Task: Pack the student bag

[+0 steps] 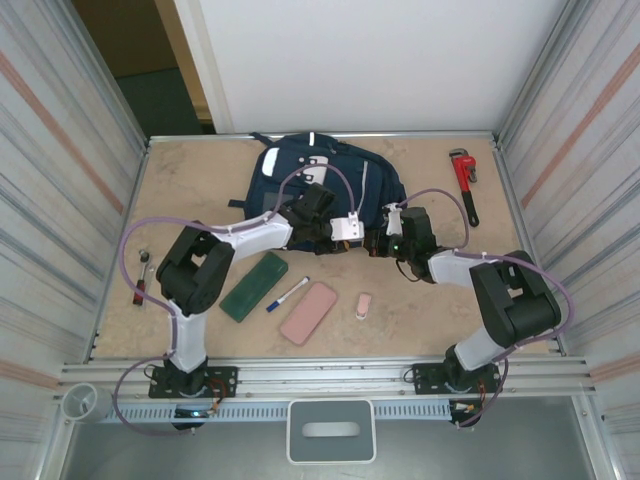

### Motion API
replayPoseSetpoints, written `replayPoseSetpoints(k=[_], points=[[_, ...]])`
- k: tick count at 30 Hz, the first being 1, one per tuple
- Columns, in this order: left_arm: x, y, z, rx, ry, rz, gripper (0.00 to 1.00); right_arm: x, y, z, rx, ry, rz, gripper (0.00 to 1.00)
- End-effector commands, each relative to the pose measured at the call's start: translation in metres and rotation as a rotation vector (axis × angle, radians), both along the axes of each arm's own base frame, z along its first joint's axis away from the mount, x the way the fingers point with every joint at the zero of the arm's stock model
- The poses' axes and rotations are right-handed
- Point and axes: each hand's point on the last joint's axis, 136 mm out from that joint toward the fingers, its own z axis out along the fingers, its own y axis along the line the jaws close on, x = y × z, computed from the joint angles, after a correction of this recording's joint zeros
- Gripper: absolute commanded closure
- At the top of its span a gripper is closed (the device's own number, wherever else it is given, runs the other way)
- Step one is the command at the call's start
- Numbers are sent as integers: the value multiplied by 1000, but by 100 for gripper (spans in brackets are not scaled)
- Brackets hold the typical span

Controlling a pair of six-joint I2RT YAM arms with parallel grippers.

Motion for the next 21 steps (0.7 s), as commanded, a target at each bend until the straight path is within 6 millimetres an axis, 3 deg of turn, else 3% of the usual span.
replayPoseSetpoints(k=[1,6,8,21], points=[[0,-4,8,-30,55,-5,72,11,8,14,60,-49,3,100],[-4,-5,14,-90,149,-2,94,17,8,8,67,-48,-16,99],[-5,-6,17,-112,173,3,98,18,8,7,71,-48,-22,97],[-4,-7,22,-163,220,30,100,20,19,-3,89,-59,-23,85]])
